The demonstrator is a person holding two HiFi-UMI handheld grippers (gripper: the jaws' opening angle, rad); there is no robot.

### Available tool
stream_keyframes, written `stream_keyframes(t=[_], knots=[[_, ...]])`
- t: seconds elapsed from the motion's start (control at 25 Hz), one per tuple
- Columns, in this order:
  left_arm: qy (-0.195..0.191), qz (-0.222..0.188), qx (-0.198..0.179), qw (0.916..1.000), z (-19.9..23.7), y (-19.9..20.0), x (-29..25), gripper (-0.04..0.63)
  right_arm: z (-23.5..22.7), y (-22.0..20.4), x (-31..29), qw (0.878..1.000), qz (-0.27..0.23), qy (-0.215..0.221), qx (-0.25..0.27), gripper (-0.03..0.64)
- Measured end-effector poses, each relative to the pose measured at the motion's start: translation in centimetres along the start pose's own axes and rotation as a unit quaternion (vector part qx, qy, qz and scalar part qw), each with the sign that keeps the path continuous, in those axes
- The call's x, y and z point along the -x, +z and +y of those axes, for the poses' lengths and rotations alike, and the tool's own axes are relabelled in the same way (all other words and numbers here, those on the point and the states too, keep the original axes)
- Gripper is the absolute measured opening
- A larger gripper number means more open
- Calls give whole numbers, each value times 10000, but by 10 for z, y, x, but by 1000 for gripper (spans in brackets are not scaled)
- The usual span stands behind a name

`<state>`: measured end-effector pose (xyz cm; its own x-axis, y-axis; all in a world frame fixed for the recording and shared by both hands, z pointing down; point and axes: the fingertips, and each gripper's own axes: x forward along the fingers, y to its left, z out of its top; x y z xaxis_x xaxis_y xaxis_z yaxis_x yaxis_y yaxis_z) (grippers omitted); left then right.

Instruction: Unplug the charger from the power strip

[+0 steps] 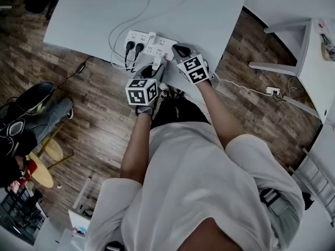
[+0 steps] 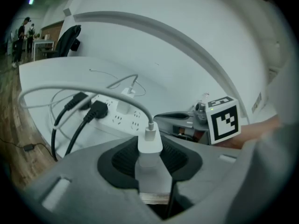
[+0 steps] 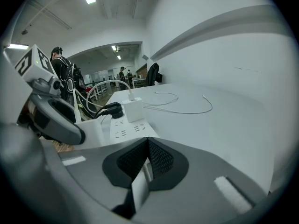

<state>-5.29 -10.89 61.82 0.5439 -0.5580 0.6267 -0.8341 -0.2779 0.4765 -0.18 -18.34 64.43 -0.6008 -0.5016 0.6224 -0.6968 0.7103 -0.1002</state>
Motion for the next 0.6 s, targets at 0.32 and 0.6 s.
stream_keyframes(t=[0.32, 0.6], knots=[[-279, -149, 1092, 9935, 16, -4, -10, 146, -1, 3, 7, 9997, -66, -212, -85, 3], [39, 248, 1182, 9927, 34, -17, -6, 239, 4, 16, 26, 9981, -329, -301, -424, 3]])
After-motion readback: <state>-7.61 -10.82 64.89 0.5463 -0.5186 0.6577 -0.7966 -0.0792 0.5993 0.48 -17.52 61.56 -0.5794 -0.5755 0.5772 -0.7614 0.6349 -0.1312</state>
